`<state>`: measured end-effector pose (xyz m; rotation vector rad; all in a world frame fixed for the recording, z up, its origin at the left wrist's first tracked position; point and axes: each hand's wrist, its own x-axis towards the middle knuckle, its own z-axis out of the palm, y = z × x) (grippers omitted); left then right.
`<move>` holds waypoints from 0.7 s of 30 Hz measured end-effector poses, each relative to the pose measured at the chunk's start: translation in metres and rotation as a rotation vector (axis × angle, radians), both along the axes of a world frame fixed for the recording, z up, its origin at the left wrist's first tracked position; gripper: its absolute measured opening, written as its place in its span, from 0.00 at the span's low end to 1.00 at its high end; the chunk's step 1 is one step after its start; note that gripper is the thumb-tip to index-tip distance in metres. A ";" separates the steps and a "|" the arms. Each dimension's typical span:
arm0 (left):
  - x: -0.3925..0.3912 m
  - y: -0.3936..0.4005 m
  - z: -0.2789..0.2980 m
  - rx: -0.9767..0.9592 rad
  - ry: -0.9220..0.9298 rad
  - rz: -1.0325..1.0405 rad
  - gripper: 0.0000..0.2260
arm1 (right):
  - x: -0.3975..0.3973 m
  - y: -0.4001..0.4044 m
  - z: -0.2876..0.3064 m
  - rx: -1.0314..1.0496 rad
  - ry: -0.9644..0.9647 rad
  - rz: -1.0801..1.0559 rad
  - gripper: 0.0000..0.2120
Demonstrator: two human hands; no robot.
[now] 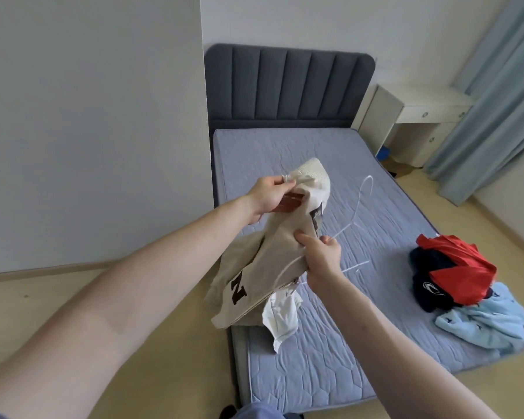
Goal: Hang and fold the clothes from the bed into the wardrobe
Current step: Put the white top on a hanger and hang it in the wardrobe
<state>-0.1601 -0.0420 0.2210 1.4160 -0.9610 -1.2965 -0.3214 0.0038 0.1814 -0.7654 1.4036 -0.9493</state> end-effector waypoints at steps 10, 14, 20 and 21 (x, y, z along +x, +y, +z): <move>-0.019 0.149 -0.159 0.349 -0.547 -0.337 0.35 | -0.010 -0.041 0.029 0.008 -0.138 -0.273 0.11; -0.054 0.137 -0.191 0.456 -0.743 -0.292 0.46 | -0.019 -0.046 0.039 0.102 -0.186 -0.270 0.14; -0.004 0.099 -0.185 0.400 -0.699 0.076 0.16 | -0.077 -0.061 0.031 0.098 -0.130 -0.163 0.18; 0.008 0.096 -0.180 0.385 -0.739 0.084 0.16 | -0.089 -0.063 0.026 0.107 -0.098 -0.144 0.18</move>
